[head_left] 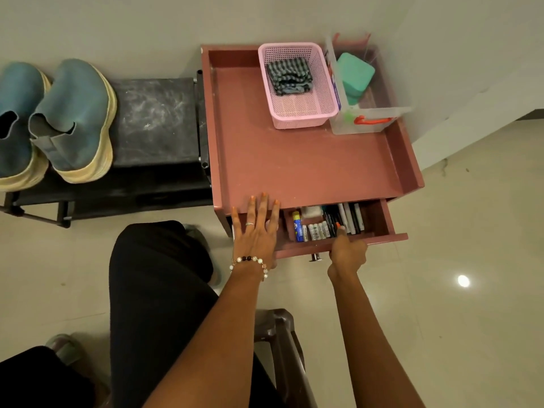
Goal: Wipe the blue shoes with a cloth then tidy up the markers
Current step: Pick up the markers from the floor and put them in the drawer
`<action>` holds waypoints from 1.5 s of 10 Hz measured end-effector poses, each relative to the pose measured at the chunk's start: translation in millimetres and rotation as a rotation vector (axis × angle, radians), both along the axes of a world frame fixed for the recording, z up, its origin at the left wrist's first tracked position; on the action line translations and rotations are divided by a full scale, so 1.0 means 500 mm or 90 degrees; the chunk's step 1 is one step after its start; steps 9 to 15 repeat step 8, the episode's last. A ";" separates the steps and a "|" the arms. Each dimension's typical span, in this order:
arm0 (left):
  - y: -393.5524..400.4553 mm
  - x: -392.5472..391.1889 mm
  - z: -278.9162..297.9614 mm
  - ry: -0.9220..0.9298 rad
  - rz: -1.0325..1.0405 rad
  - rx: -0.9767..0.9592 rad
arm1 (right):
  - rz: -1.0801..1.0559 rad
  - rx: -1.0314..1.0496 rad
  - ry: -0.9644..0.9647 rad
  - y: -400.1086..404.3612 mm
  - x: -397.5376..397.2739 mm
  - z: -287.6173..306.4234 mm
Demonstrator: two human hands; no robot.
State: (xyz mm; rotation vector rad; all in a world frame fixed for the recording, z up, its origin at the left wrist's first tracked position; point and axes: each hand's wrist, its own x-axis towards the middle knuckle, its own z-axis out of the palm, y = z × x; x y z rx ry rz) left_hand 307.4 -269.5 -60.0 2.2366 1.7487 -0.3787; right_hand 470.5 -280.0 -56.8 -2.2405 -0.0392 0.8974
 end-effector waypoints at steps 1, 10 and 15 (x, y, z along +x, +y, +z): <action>0.033 -0.011 -0.003 0.009 0.001 0.037 | -0.006 0.032 0.013 0.055 -0.002 0.004; 0.167 -0.098 0.125 -0.128 -0.074 -0.101 | 0.187 0.031 0.141 0.171 0.008 0.105; 0.167 -0.098 0.125 -0.128 -0.074 -0.101 | 0.187 0.031 0.141 0.171 0.008 0.105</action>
